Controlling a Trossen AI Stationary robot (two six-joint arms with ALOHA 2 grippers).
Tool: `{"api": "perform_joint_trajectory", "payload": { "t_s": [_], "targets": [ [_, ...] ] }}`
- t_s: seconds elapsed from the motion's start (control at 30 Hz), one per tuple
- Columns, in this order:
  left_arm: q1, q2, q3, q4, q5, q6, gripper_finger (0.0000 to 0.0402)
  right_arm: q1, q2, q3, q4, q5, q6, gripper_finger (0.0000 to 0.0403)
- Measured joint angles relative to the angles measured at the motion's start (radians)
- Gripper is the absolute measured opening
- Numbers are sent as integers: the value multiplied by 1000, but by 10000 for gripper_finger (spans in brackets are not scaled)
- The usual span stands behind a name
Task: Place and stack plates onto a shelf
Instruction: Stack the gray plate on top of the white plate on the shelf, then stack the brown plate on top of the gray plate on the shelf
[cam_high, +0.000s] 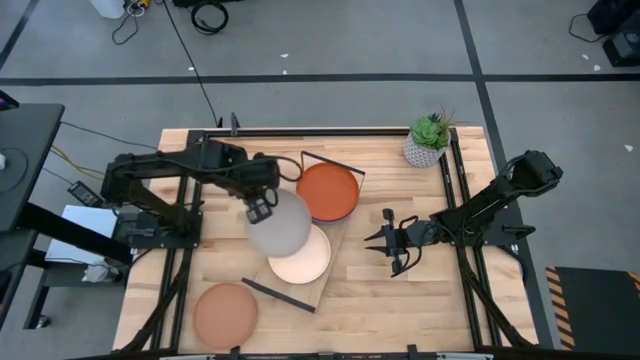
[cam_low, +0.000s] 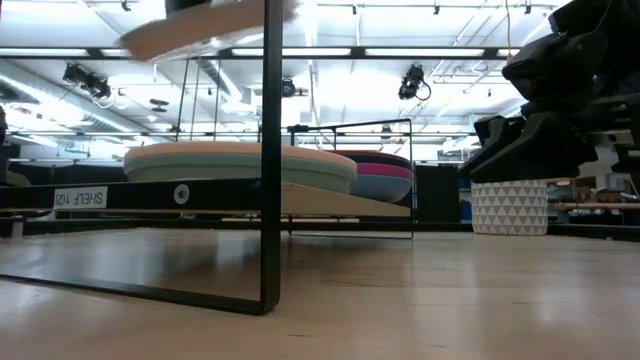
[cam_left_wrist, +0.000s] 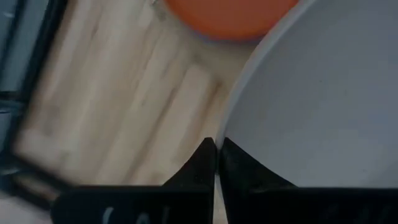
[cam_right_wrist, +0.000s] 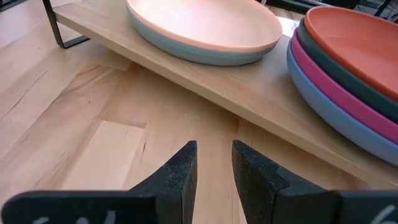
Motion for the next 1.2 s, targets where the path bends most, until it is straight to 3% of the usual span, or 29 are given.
{"api": "perform_joint_trajectory", "payload": {
  "t_s": [0.13, 0.37, 0.73, 1.03, 1.2],
  "targets": [
    [-8, 31, -15, 105, 63, -116, 12, 2, 0, 0, 1, 0, 1, 107],
    [-14, 151, -67, 106, 120, -228, 20, 18, 0, 0, 3, 1, -3, 107],
    [-22, 297, -81, 134, 173, -186, 19, 20, 0, 0, 5, 6, -11, 107],
    [-35, 307, -81, 175, 131, -163, 105, 20, 0, 0, 6, 8, -17, 107],
    [-49, 305, -6, 173, 217, -171, 143, 19, 0, 0, 8, 8, -49, 107]
  ]
}}
